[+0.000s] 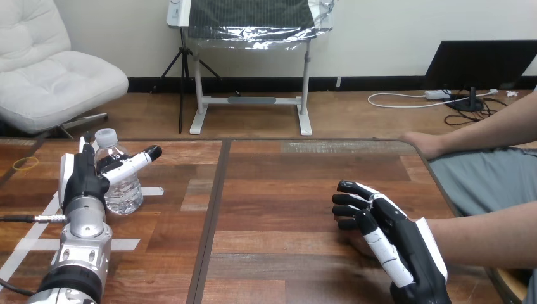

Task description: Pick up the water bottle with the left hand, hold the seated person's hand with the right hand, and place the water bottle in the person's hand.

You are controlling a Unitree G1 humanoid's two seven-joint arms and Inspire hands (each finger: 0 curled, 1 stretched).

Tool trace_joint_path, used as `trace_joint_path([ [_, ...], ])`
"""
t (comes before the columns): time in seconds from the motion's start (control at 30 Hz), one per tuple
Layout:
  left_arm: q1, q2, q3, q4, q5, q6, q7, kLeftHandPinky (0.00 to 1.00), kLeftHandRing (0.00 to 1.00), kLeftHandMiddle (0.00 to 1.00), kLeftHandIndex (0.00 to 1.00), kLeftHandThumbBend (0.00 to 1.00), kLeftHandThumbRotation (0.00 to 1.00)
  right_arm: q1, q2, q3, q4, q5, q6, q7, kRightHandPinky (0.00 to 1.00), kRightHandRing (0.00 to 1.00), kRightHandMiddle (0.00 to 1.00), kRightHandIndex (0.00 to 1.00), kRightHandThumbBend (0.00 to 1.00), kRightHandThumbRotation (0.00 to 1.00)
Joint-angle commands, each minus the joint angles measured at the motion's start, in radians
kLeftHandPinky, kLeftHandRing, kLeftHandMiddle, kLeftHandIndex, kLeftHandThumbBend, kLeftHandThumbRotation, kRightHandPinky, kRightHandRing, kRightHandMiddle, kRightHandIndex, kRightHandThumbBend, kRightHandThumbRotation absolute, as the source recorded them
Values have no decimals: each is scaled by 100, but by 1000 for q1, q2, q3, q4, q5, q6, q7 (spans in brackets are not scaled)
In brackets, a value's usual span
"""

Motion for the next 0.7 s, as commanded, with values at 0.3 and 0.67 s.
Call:
trace_joint_path([
  [0.3, -24, -3, -13, -49, 3, 36, -3, 89, 98, 99, 99, 89, 30, -28, -2, -1, -45, 17, -18, 0, 68, 74, 76, 78, 79, 80],
  [0.67, -22, -19, 0, -81, -6, 53, 43, 51, 62, 69, 78, 83, 10, -27, 0, -1, -44, 20, -21, 2, 68, 74, 76, 78, 78, 79],
])
